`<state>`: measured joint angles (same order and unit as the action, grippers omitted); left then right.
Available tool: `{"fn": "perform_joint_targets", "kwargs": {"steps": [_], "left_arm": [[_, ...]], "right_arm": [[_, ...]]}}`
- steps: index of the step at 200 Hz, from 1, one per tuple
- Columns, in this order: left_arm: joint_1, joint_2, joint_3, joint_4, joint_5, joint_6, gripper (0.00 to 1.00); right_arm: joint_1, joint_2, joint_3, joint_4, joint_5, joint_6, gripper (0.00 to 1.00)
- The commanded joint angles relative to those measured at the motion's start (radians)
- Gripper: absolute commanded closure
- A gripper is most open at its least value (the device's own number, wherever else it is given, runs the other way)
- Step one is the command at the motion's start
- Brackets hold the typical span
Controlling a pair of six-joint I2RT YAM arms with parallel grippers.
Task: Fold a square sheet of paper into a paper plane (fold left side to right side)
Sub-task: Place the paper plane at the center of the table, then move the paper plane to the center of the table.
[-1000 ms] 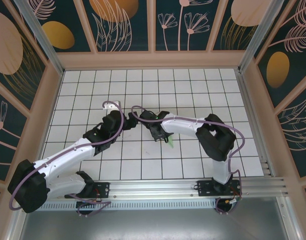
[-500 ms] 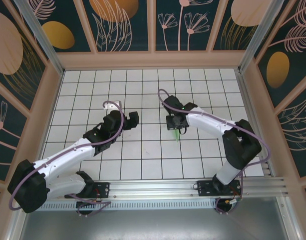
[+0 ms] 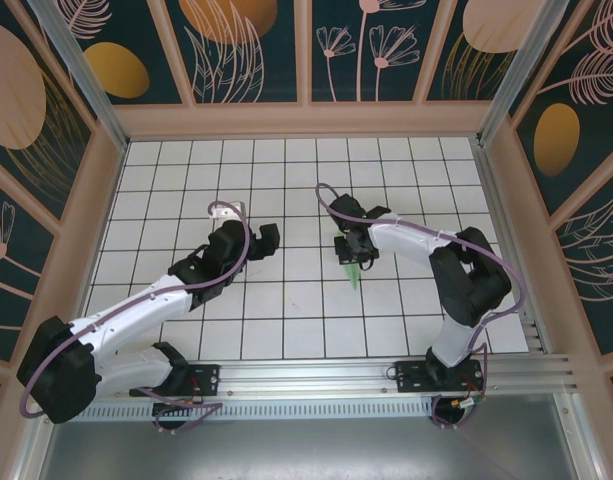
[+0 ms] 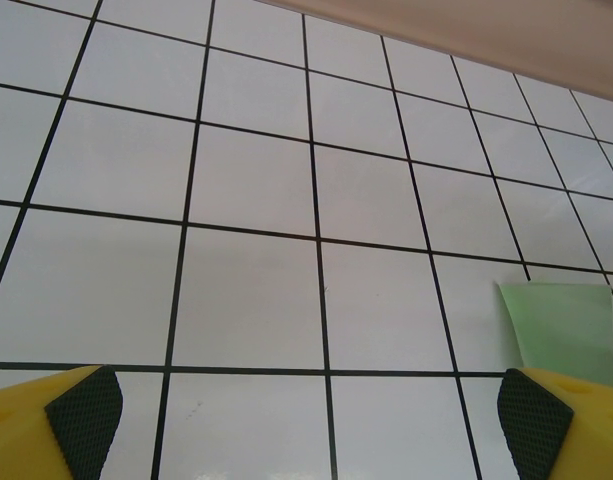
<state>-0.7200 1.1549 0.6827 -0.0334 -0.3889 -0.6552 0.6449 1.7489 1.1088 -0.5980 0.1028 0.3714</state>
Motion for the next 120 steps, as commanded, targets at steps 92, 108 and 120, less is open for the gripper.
{"fn": "perform_joint_targets", "kwargs": {"steps": [92,108,120], "left_arm": [[-0.003,0.011,0.037,0.017,0.01,0.004,0.02],[-0.003,0.01,0.035,0.015,0.01,0.003,0.01],[-0.003,0.01,0.036,0.014,0.01,0.003,0.01]], "right_arm": [[-0.023,0.07,0.0,0.052,-0.045,-0.015,0.79],[-0.028,0.081,0.008,0.054,-0.046,-0.017,0.79],[-0.028,0.091,0.013,0.055,-0.047,-0.021,0.79]]}}
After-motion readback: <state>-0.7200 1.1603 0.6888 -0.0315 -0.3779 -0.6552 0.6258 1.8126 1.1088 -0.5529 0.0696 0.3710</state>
